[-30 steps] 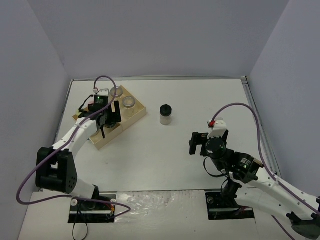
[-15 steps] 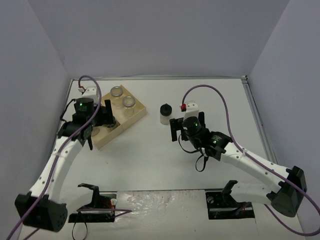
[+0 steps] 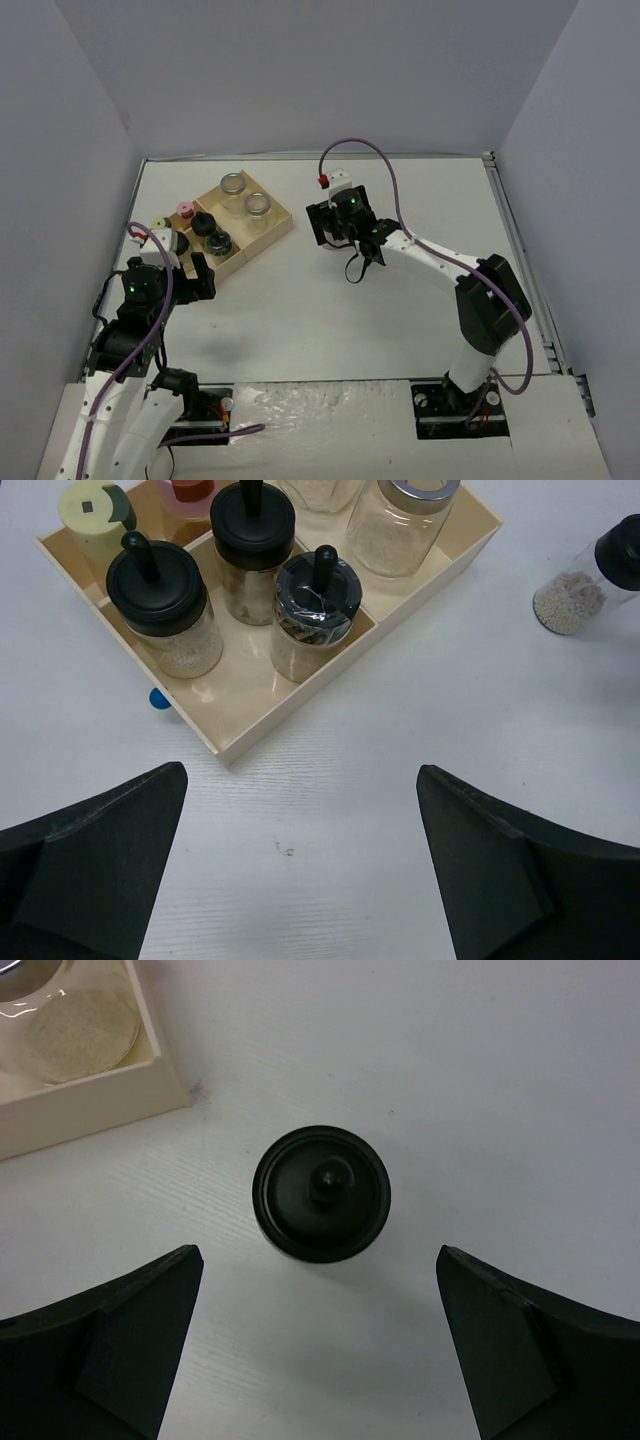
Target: Organize the condiment bottles
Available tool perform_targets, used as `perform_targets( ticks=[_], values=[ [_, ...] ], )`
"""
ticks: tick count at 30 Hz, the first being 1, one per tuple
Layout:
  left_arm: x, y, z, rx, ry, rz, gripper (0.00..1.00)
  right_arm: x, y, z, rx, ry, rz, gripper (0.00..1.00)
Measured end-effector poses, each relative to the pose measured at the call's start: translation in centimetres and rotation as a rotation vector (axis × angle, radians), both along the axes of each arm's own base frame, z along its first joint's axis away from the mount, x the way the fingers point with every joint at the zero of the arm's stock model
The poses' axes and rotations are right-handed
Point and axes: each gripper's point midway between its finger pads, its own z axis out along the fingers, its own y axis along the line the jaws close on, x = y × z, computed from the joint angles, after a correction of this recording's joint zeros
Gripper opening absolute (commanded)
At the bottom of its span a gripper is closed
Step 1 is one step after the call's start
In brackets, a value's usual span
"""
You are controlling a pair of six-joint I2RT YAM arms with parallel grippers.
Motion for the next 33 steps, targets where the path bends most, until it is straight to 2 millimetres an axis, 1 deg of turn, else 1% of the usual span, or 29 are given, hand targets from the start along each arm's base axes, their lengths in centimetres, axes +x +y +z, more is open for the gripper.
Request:
perform_targets(
  ticks=[2,4,6,9,10,11,15,17,19,21,24,27,28,30,31,33],
  values=[
    [0.1,0.0,-0.1,0.003,0.007,-0.001,0.97,1.2,0.0,-1.1,-0.006,0.010,-0.001,1.00],
    [0.1,0.0,-0.3,0.005,0.012,-0.001,0.97,2.2,-0.1,-2.2,-0.019,0.024,0.000,0.97],
    [0.1,0.0,-0.2,0.005,0.011,-0.002,0.97,3.2,0.0,-2.9,-0.023,0.030,0.008,0.88],
    [0.1,0.0,-0.2,0.005,0.007,-0.002,0.97,4.0,0.3,-3.7,-0.024,0.037,0.029,0.67],
    [0.1,0.0,-0.1,0.005,0.005,-0.002,0.97,4.2,0.3,-4.0,-0.024,0.039,0.036,0.62],
    [0.1,0.0,-0.1,0.005,0.005,-0.003,0.97,4.1,0.5,-4.1,-0.019,0.044,0.047,0.55],
    [0.1,0.0,-0.1,0.005,0.006,-0.003,0.97,3.8,1.5,-3.9,-0.001,0.045,0.106,0.20],
    [0.1,0.0,-0.1,0.006,0.006,-0.004,0.97,3.5,2.0,-3.9,0.009,0.046,0.128,0.11],
    [0.1,0.0,-0.2,0.006,0.007,-0.004,0.97,2.6,2.6,-3.9,0.013,0.047,0.152,0.08],
    [0.1,0.0,-0.2,0.006,0.007,-0.005,0.97,1.0,3.6,-4.0,0.013,0.051,0.188,0.07],
    [0.1,0.0,-0.2,0.006,0.007,-0.005,0.97,-2.2,6.0,-4.0,0.013,0.058,0.267,0.07],
    [0.1,-0.1,-0.2,0.004,0.007,-0.008,0.97,-5.7,8.7,-4.0,0.016,0.065,0.361,0.09],
    [0.1,-0.2,-0.2,0.002,0.008,-0.014,0.97,-7.1,9.8,-4.1,0.020,0.068,0.399,0.10],
    [0.1,-0.3,-0.2,-0.001,0.009,-0.021,0.97,-9.3,11.2,-4.1,0.026,0.073,0.458,0.12],
    [0.1,-0.4,-0.2,-0.002,0.011,-0.025,0.97,-10.4,11.9,-4.0,0.028,0.073,0.483,0.16],
    [0.1,-0.5,-0.3,-0.003,0.013,-0.030,0.97,-11.7,12.4,-4.1,0.029,0.074,0.512,0.25]
  ],
)
